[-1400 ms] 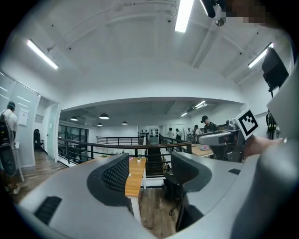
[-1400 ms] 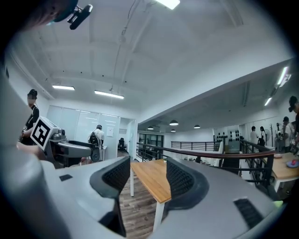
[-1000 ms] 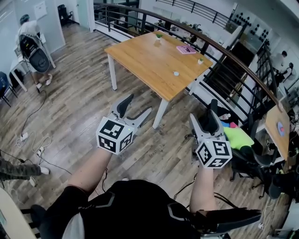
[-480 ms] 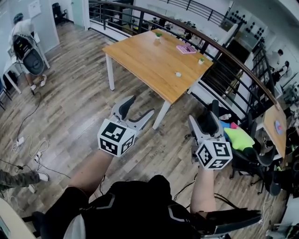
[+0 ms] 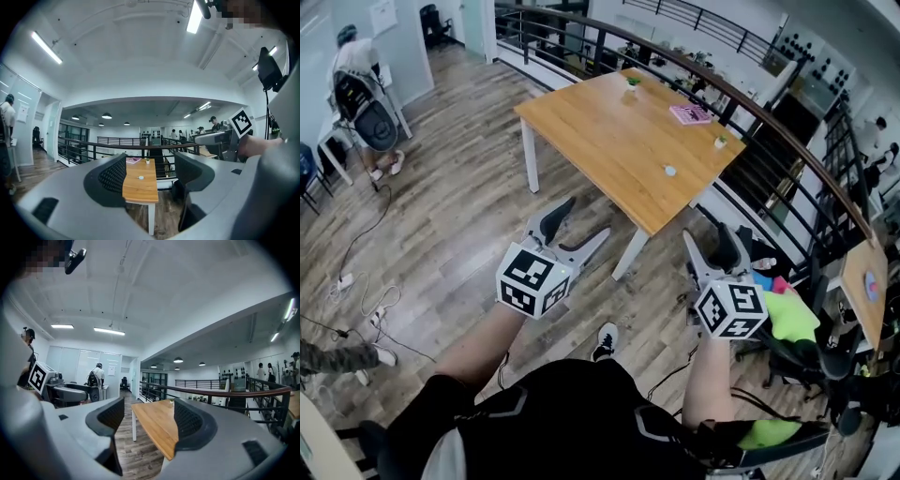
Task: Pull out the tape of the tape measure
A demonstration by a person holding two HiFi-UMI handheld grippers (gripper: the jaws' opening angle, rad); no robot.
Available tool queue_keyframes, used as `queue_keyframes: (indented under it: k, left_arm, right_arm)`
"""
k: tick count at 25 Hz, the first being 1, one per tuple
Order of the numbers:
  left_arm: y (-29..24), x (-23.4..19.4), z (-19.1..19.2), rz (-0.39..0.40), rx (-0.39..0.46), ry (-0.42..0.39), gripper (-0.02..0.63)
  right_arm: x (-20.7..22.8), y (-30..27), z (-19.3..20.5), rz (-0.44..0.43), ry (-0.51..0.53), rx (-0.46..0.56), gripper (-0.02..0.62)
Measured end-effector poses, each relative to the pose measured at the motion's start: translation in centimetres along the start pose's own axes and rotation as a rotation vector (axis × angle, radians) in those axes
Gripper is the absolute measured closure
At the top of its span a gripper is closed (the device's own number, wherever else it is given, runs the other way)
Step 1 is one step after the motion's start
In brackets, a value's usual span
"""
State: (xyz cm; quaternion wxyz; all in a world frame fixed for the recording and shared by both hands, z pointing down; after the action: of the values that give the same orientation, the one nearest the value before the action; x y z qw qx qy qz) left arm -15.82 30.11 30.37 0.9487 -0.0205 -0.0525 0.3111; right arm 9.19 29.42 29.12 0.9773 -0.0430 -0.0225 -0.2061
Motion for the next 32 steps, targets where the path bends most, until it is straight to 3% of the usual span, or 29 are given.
queue_keyframes:
  k: [5, 9, 18, 26, 32]
  left_arm:
    - [-6.6, -1.2, -1.3, 0.0, -0.014, -0.045, 0.282]
    - [-11.7, -0.7, -1.4, 0.054, -0.056, -0.042, 0.282]
    - [-22.6, -0.2, -2.5, 0.043, -0.089, -0.096, 0.282]
    - [-27.1, -1.4, -2.3, 0.004, -0.112, -0.108, 0.282]
    - [-28.7, -2.6, -2.2, 0.012, -0.11, -0.122, 0.282]
  right_arm:
    - [4.8, -5.1, -1.5, -0.037, 0.006, 0.019, 0.261]
    - [8.9, -8.0, -1.9, -0.063, 0.007, 0.021, 0.264]
    - [18.1, -12.5, -2.3, -0.073, 0.008, 0.026, 0.267]
    - [22.4, -15.1, -1.5, -0.092, -0.015, 0.014, 0.268]
    - [23.2, -16.4, -1.1, -0.09, -0.02, 0.024, 0.281]
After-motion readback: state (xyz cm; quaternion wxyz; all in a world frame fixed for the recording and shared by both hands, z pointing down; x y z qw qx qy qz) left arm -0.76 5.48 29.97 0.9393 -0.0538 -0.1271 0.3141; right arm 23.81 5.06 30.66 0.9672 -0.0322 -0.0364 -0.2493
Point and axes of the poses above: the fingertips, and each gripper's own axes: y backward along the fingers, x to its right, z out of its underside, the point moved 5 cm from there along y, backward along the fingers, and after that the axes turned 4 degrees about -y, right-handed, at the moved point
